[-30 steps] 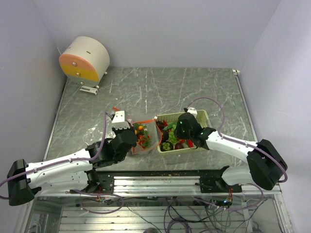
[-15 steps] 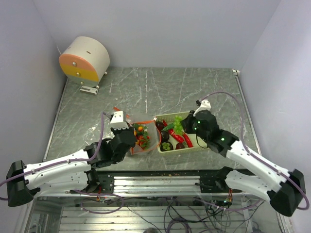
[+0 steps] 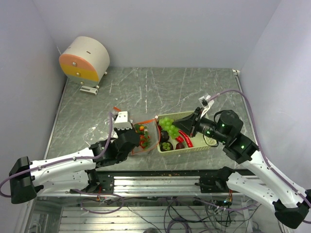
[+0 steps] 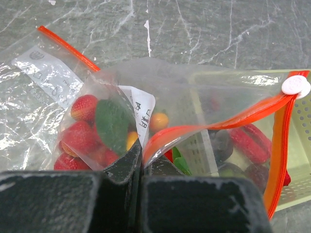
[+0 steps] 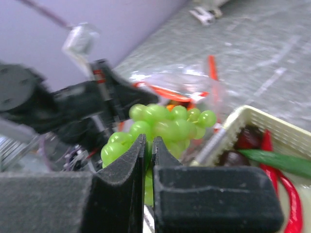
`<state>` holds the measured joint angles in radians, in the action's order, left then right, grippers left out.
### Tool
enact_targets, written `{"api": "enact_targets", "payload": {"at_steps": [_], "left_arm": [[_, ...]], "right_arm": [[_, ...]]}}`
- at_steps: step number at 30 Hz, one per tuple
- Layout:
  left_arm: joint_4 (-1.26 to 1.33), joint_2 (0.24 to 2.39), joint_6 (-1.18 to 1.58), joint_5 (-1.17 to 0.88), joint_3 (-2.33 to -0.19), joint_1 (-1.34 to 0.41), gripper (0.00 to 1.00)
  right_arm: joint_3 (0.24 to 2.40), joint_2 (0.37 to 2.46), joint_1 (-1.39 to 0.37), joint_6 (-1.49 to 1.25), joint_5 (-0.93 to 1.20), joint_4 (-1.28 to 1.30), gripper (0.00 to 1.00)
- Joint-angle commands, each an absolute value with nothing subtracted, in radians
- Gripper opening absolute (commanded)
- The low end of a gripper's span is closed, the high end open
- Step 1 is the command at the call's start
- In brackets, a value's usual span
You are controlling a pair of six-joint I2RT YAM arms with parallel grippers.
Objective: Place the food in the zip-top bag and seal the zipper
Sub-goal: Pick up the fake fruit from the bin, then place the fake fruit in the zipper food storage bag.
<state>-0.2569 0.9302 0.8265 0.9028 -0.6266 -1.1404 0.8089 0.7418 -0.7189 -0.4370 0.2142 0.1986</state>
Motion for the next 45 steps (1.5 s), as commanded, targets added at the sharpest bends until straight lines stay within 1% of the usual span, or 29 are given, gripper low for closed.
{"api": "enact_targets", "payload": {"at_steps": [1, 6, 9, 13, 20, 23, 28, 29, 31, 32, 36, 37, 42, 45], "left_arm": [[-0.228, 0.948, 0.822, 0.884, -0.672, -1.143, 0.07], [-0.218, 0.943, 0.805, 0.872, -0.695, -1.144, 0.07], [-0.219, 0.94, 0.797, 0.863, -0.71, -1.143, 0.07], [-0.207, 0.944, 0.798, 0.847, -0.706, -1.143, 0.07], [-0.181, 0.96, 0.792, 0.836, -0.706, -1.143, 0.07], [-0.17, 0.973, 0.78, 0.831, -0.721, -1.143, 0.07], [-0.156, 0.992, 0.772, 0.82, -0.733, -1.144, 0.07], [-0.157, 0.995, 0.774, 0.818, -0.733, -1.143, 0.07], [-0.159, 0.995, 0.777, 0.813, -0.732, -1.143, 0.07], [-0.159, 0.993, 0.779, 0.812, -0.73, -1.144, 0.07], [-0.168, 0.977, 0.789, 0.824, -0.713, -1.143, 0.07], [-0.168, 0.974, 0.789, 0.826, -0.71, -1.143, 0.07], [-0.163, 0.978, 0.792, 0.821, -0.704, -1.143, 0.07], [-0.163, 0.98, 0.797, 0.821, -0.703, -1.144, 0.07]], "right_arm": [[0.815, 0.71, -0.719, -0.424, 0.555, 0.054, 0.0], [0.793, 0.726, -0.72, -0.445, 0.598, 0.011, 0.0], [0.745, 0.766, -0.72, -0.496, 0.586, -0.079, 0.0], [0.714, 0.85, -0.72, -0.531, 0.541, -0.186, 0.0], [0.688, 1.001, -0.739, -0.574, 0.536, -0.323, 0.0], [0.697, 1.072, -0.792, -0.542, 0.411, -0.293, 0.0], [0.772, 1.18, -0.932, -0.49, 0.039, -0.174, 0.0], [0.798, 1.207, -0.953, -0.48, -0.015, -0.138, 0.02], [0.849, 1.252, -0.983, -0.461, -0.095, -0.074, 0.21], [0.864, 1.263, -0.995, -0.454, -0.125, -0.054, 0.26], [0.86, 1.204, -1.028, -0.457, -0.202, -0.026, 0.63], [0.858, 1.182, -1.03, -0.46, -0.219, -0.012, 0.67], [0.857, 1.083, -1.037, -0.506, -0.266, 0.048, 0.68], [0.866, 1.058, -1.043, -0.574, -0.329, 0.095, 0.66]]}}
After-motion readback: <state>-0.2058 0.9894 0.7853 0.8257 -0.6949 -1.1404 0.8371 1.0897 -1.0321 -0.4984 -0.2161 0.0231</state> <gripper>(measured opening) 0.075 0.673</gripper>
